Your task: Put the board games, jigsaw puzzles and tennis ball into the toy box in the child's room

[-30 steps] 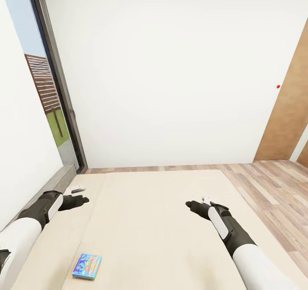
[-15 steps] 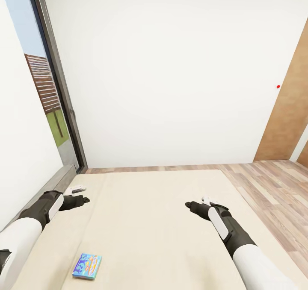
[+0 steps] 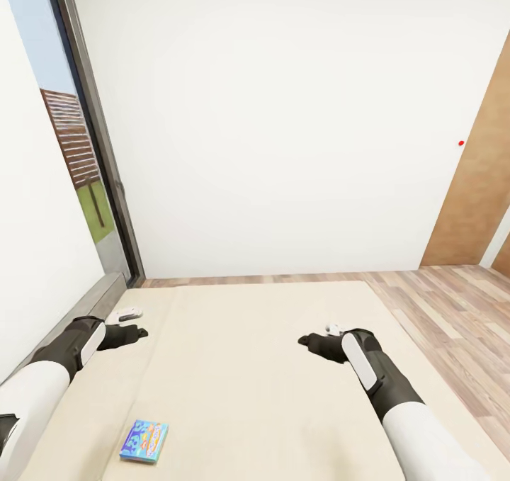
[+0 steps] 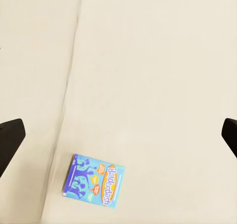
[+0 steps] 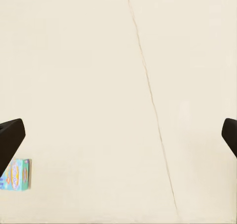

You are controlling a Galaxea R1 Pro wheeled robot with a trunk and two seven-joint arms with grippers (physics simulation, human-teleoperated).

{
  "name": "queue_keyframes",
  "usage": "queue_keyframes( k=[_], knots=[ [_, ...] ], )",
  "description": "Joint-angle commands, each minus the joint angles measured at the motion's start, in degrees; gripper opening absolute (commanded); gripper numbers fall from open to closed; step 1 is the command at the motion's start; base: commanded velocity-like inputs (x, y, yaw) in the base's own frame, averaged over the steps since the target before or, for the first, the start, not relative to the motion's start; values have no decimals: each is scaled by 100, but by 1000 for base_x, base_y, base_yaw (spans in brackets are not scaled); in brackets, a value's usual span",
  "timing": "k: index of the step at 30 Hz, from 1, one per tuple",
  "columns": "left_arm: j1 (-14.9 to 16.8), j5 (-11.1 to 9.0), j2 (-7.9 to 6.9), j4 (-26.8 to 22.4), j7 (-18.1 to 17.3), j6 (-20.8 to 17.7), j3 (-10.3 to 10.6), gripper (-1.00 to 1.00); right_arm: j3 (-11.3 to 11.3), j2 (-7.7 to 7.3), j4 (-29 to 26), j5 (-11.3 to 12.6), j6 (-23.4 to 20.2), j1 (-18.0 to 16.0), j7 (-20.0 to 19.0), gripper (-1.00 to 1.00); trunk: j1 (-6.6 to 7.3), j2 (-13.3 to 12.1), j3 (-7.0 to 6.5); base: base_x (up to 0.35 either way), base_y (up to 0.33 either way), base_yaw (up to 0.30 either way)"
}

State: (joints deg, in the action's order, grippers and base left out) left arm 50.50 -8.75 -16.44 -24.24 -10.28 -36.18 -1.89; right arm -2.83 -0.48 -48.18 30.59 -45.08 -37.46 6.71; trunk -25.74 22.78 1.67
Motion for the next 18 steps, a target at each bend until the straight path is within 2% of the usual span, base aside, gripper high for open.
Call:
queue_keyframes(
  k=[1, 7, 11, 18],
  knots=[
    [4, -31, 2, -6, -2, -43, -18, 100, -19, -5, -11, 62, -37, -5, 58, 100, -4, 14, 21, 0, 0, -7],
    [4, -15, 6, -10, -10, -50, -1, 100, -40, 10, -38, 58, -183, -7, 58, 100, -4, 14, 72, 0, 0, -2],
    [4, -13, 2, -11, -16, -48, 3, 100, -212, 21, -57, 52, -353, -7, 58, 100, -4, 14, 109, 0, 12, 0],
    [4, -12, -3, -7, -18, -47, 5, 100, -327, 24, -98, 53, -406, 1, 45, 100, -4, 14, 169, 0, 121, 0]
  ],
)
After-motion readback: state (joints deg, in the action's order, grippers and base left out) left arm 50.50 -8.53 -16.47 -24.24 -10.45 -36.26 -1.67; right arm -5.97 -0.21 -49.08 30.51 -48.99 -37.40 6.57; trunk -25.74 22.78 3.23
